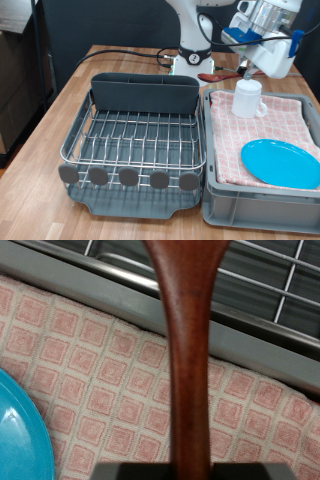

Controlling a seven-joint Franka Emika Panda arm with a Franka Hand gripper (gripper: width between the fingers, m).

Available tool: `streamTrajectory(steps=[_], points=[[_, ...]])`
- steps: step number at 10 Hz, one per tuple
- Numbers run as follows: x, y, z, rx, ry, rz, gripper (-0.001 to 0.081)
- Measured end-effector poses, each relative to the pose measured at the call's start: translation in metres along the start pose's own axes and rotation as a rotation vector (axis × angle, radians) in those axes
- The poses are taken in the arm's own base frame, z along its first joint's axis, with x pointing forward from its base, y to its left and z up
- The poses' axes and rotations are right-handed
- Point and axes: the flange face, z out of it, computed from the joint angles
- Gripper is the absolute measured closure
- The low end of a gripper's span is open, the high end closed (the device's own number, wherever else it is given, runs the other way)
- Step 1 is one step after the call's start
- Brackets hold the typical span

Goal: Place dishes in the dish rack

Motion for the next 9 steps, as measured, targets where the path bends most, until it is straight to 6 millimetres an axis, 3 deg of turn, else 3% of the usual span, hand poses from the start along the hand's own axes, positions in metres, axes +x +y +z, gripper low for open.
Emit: streamTrajectory(steps=[3, 6, 9], points=[[0.007, 0.000, 0.006, -0.044, 0.013, 0.040, 0.0719], [0.034, 0.004, 0.012, -0.086, 0.042, 0.145, 0.0719], [0.069, 0.013, 0.004, -0.087, 0.030, 0.225, 0.0719]])
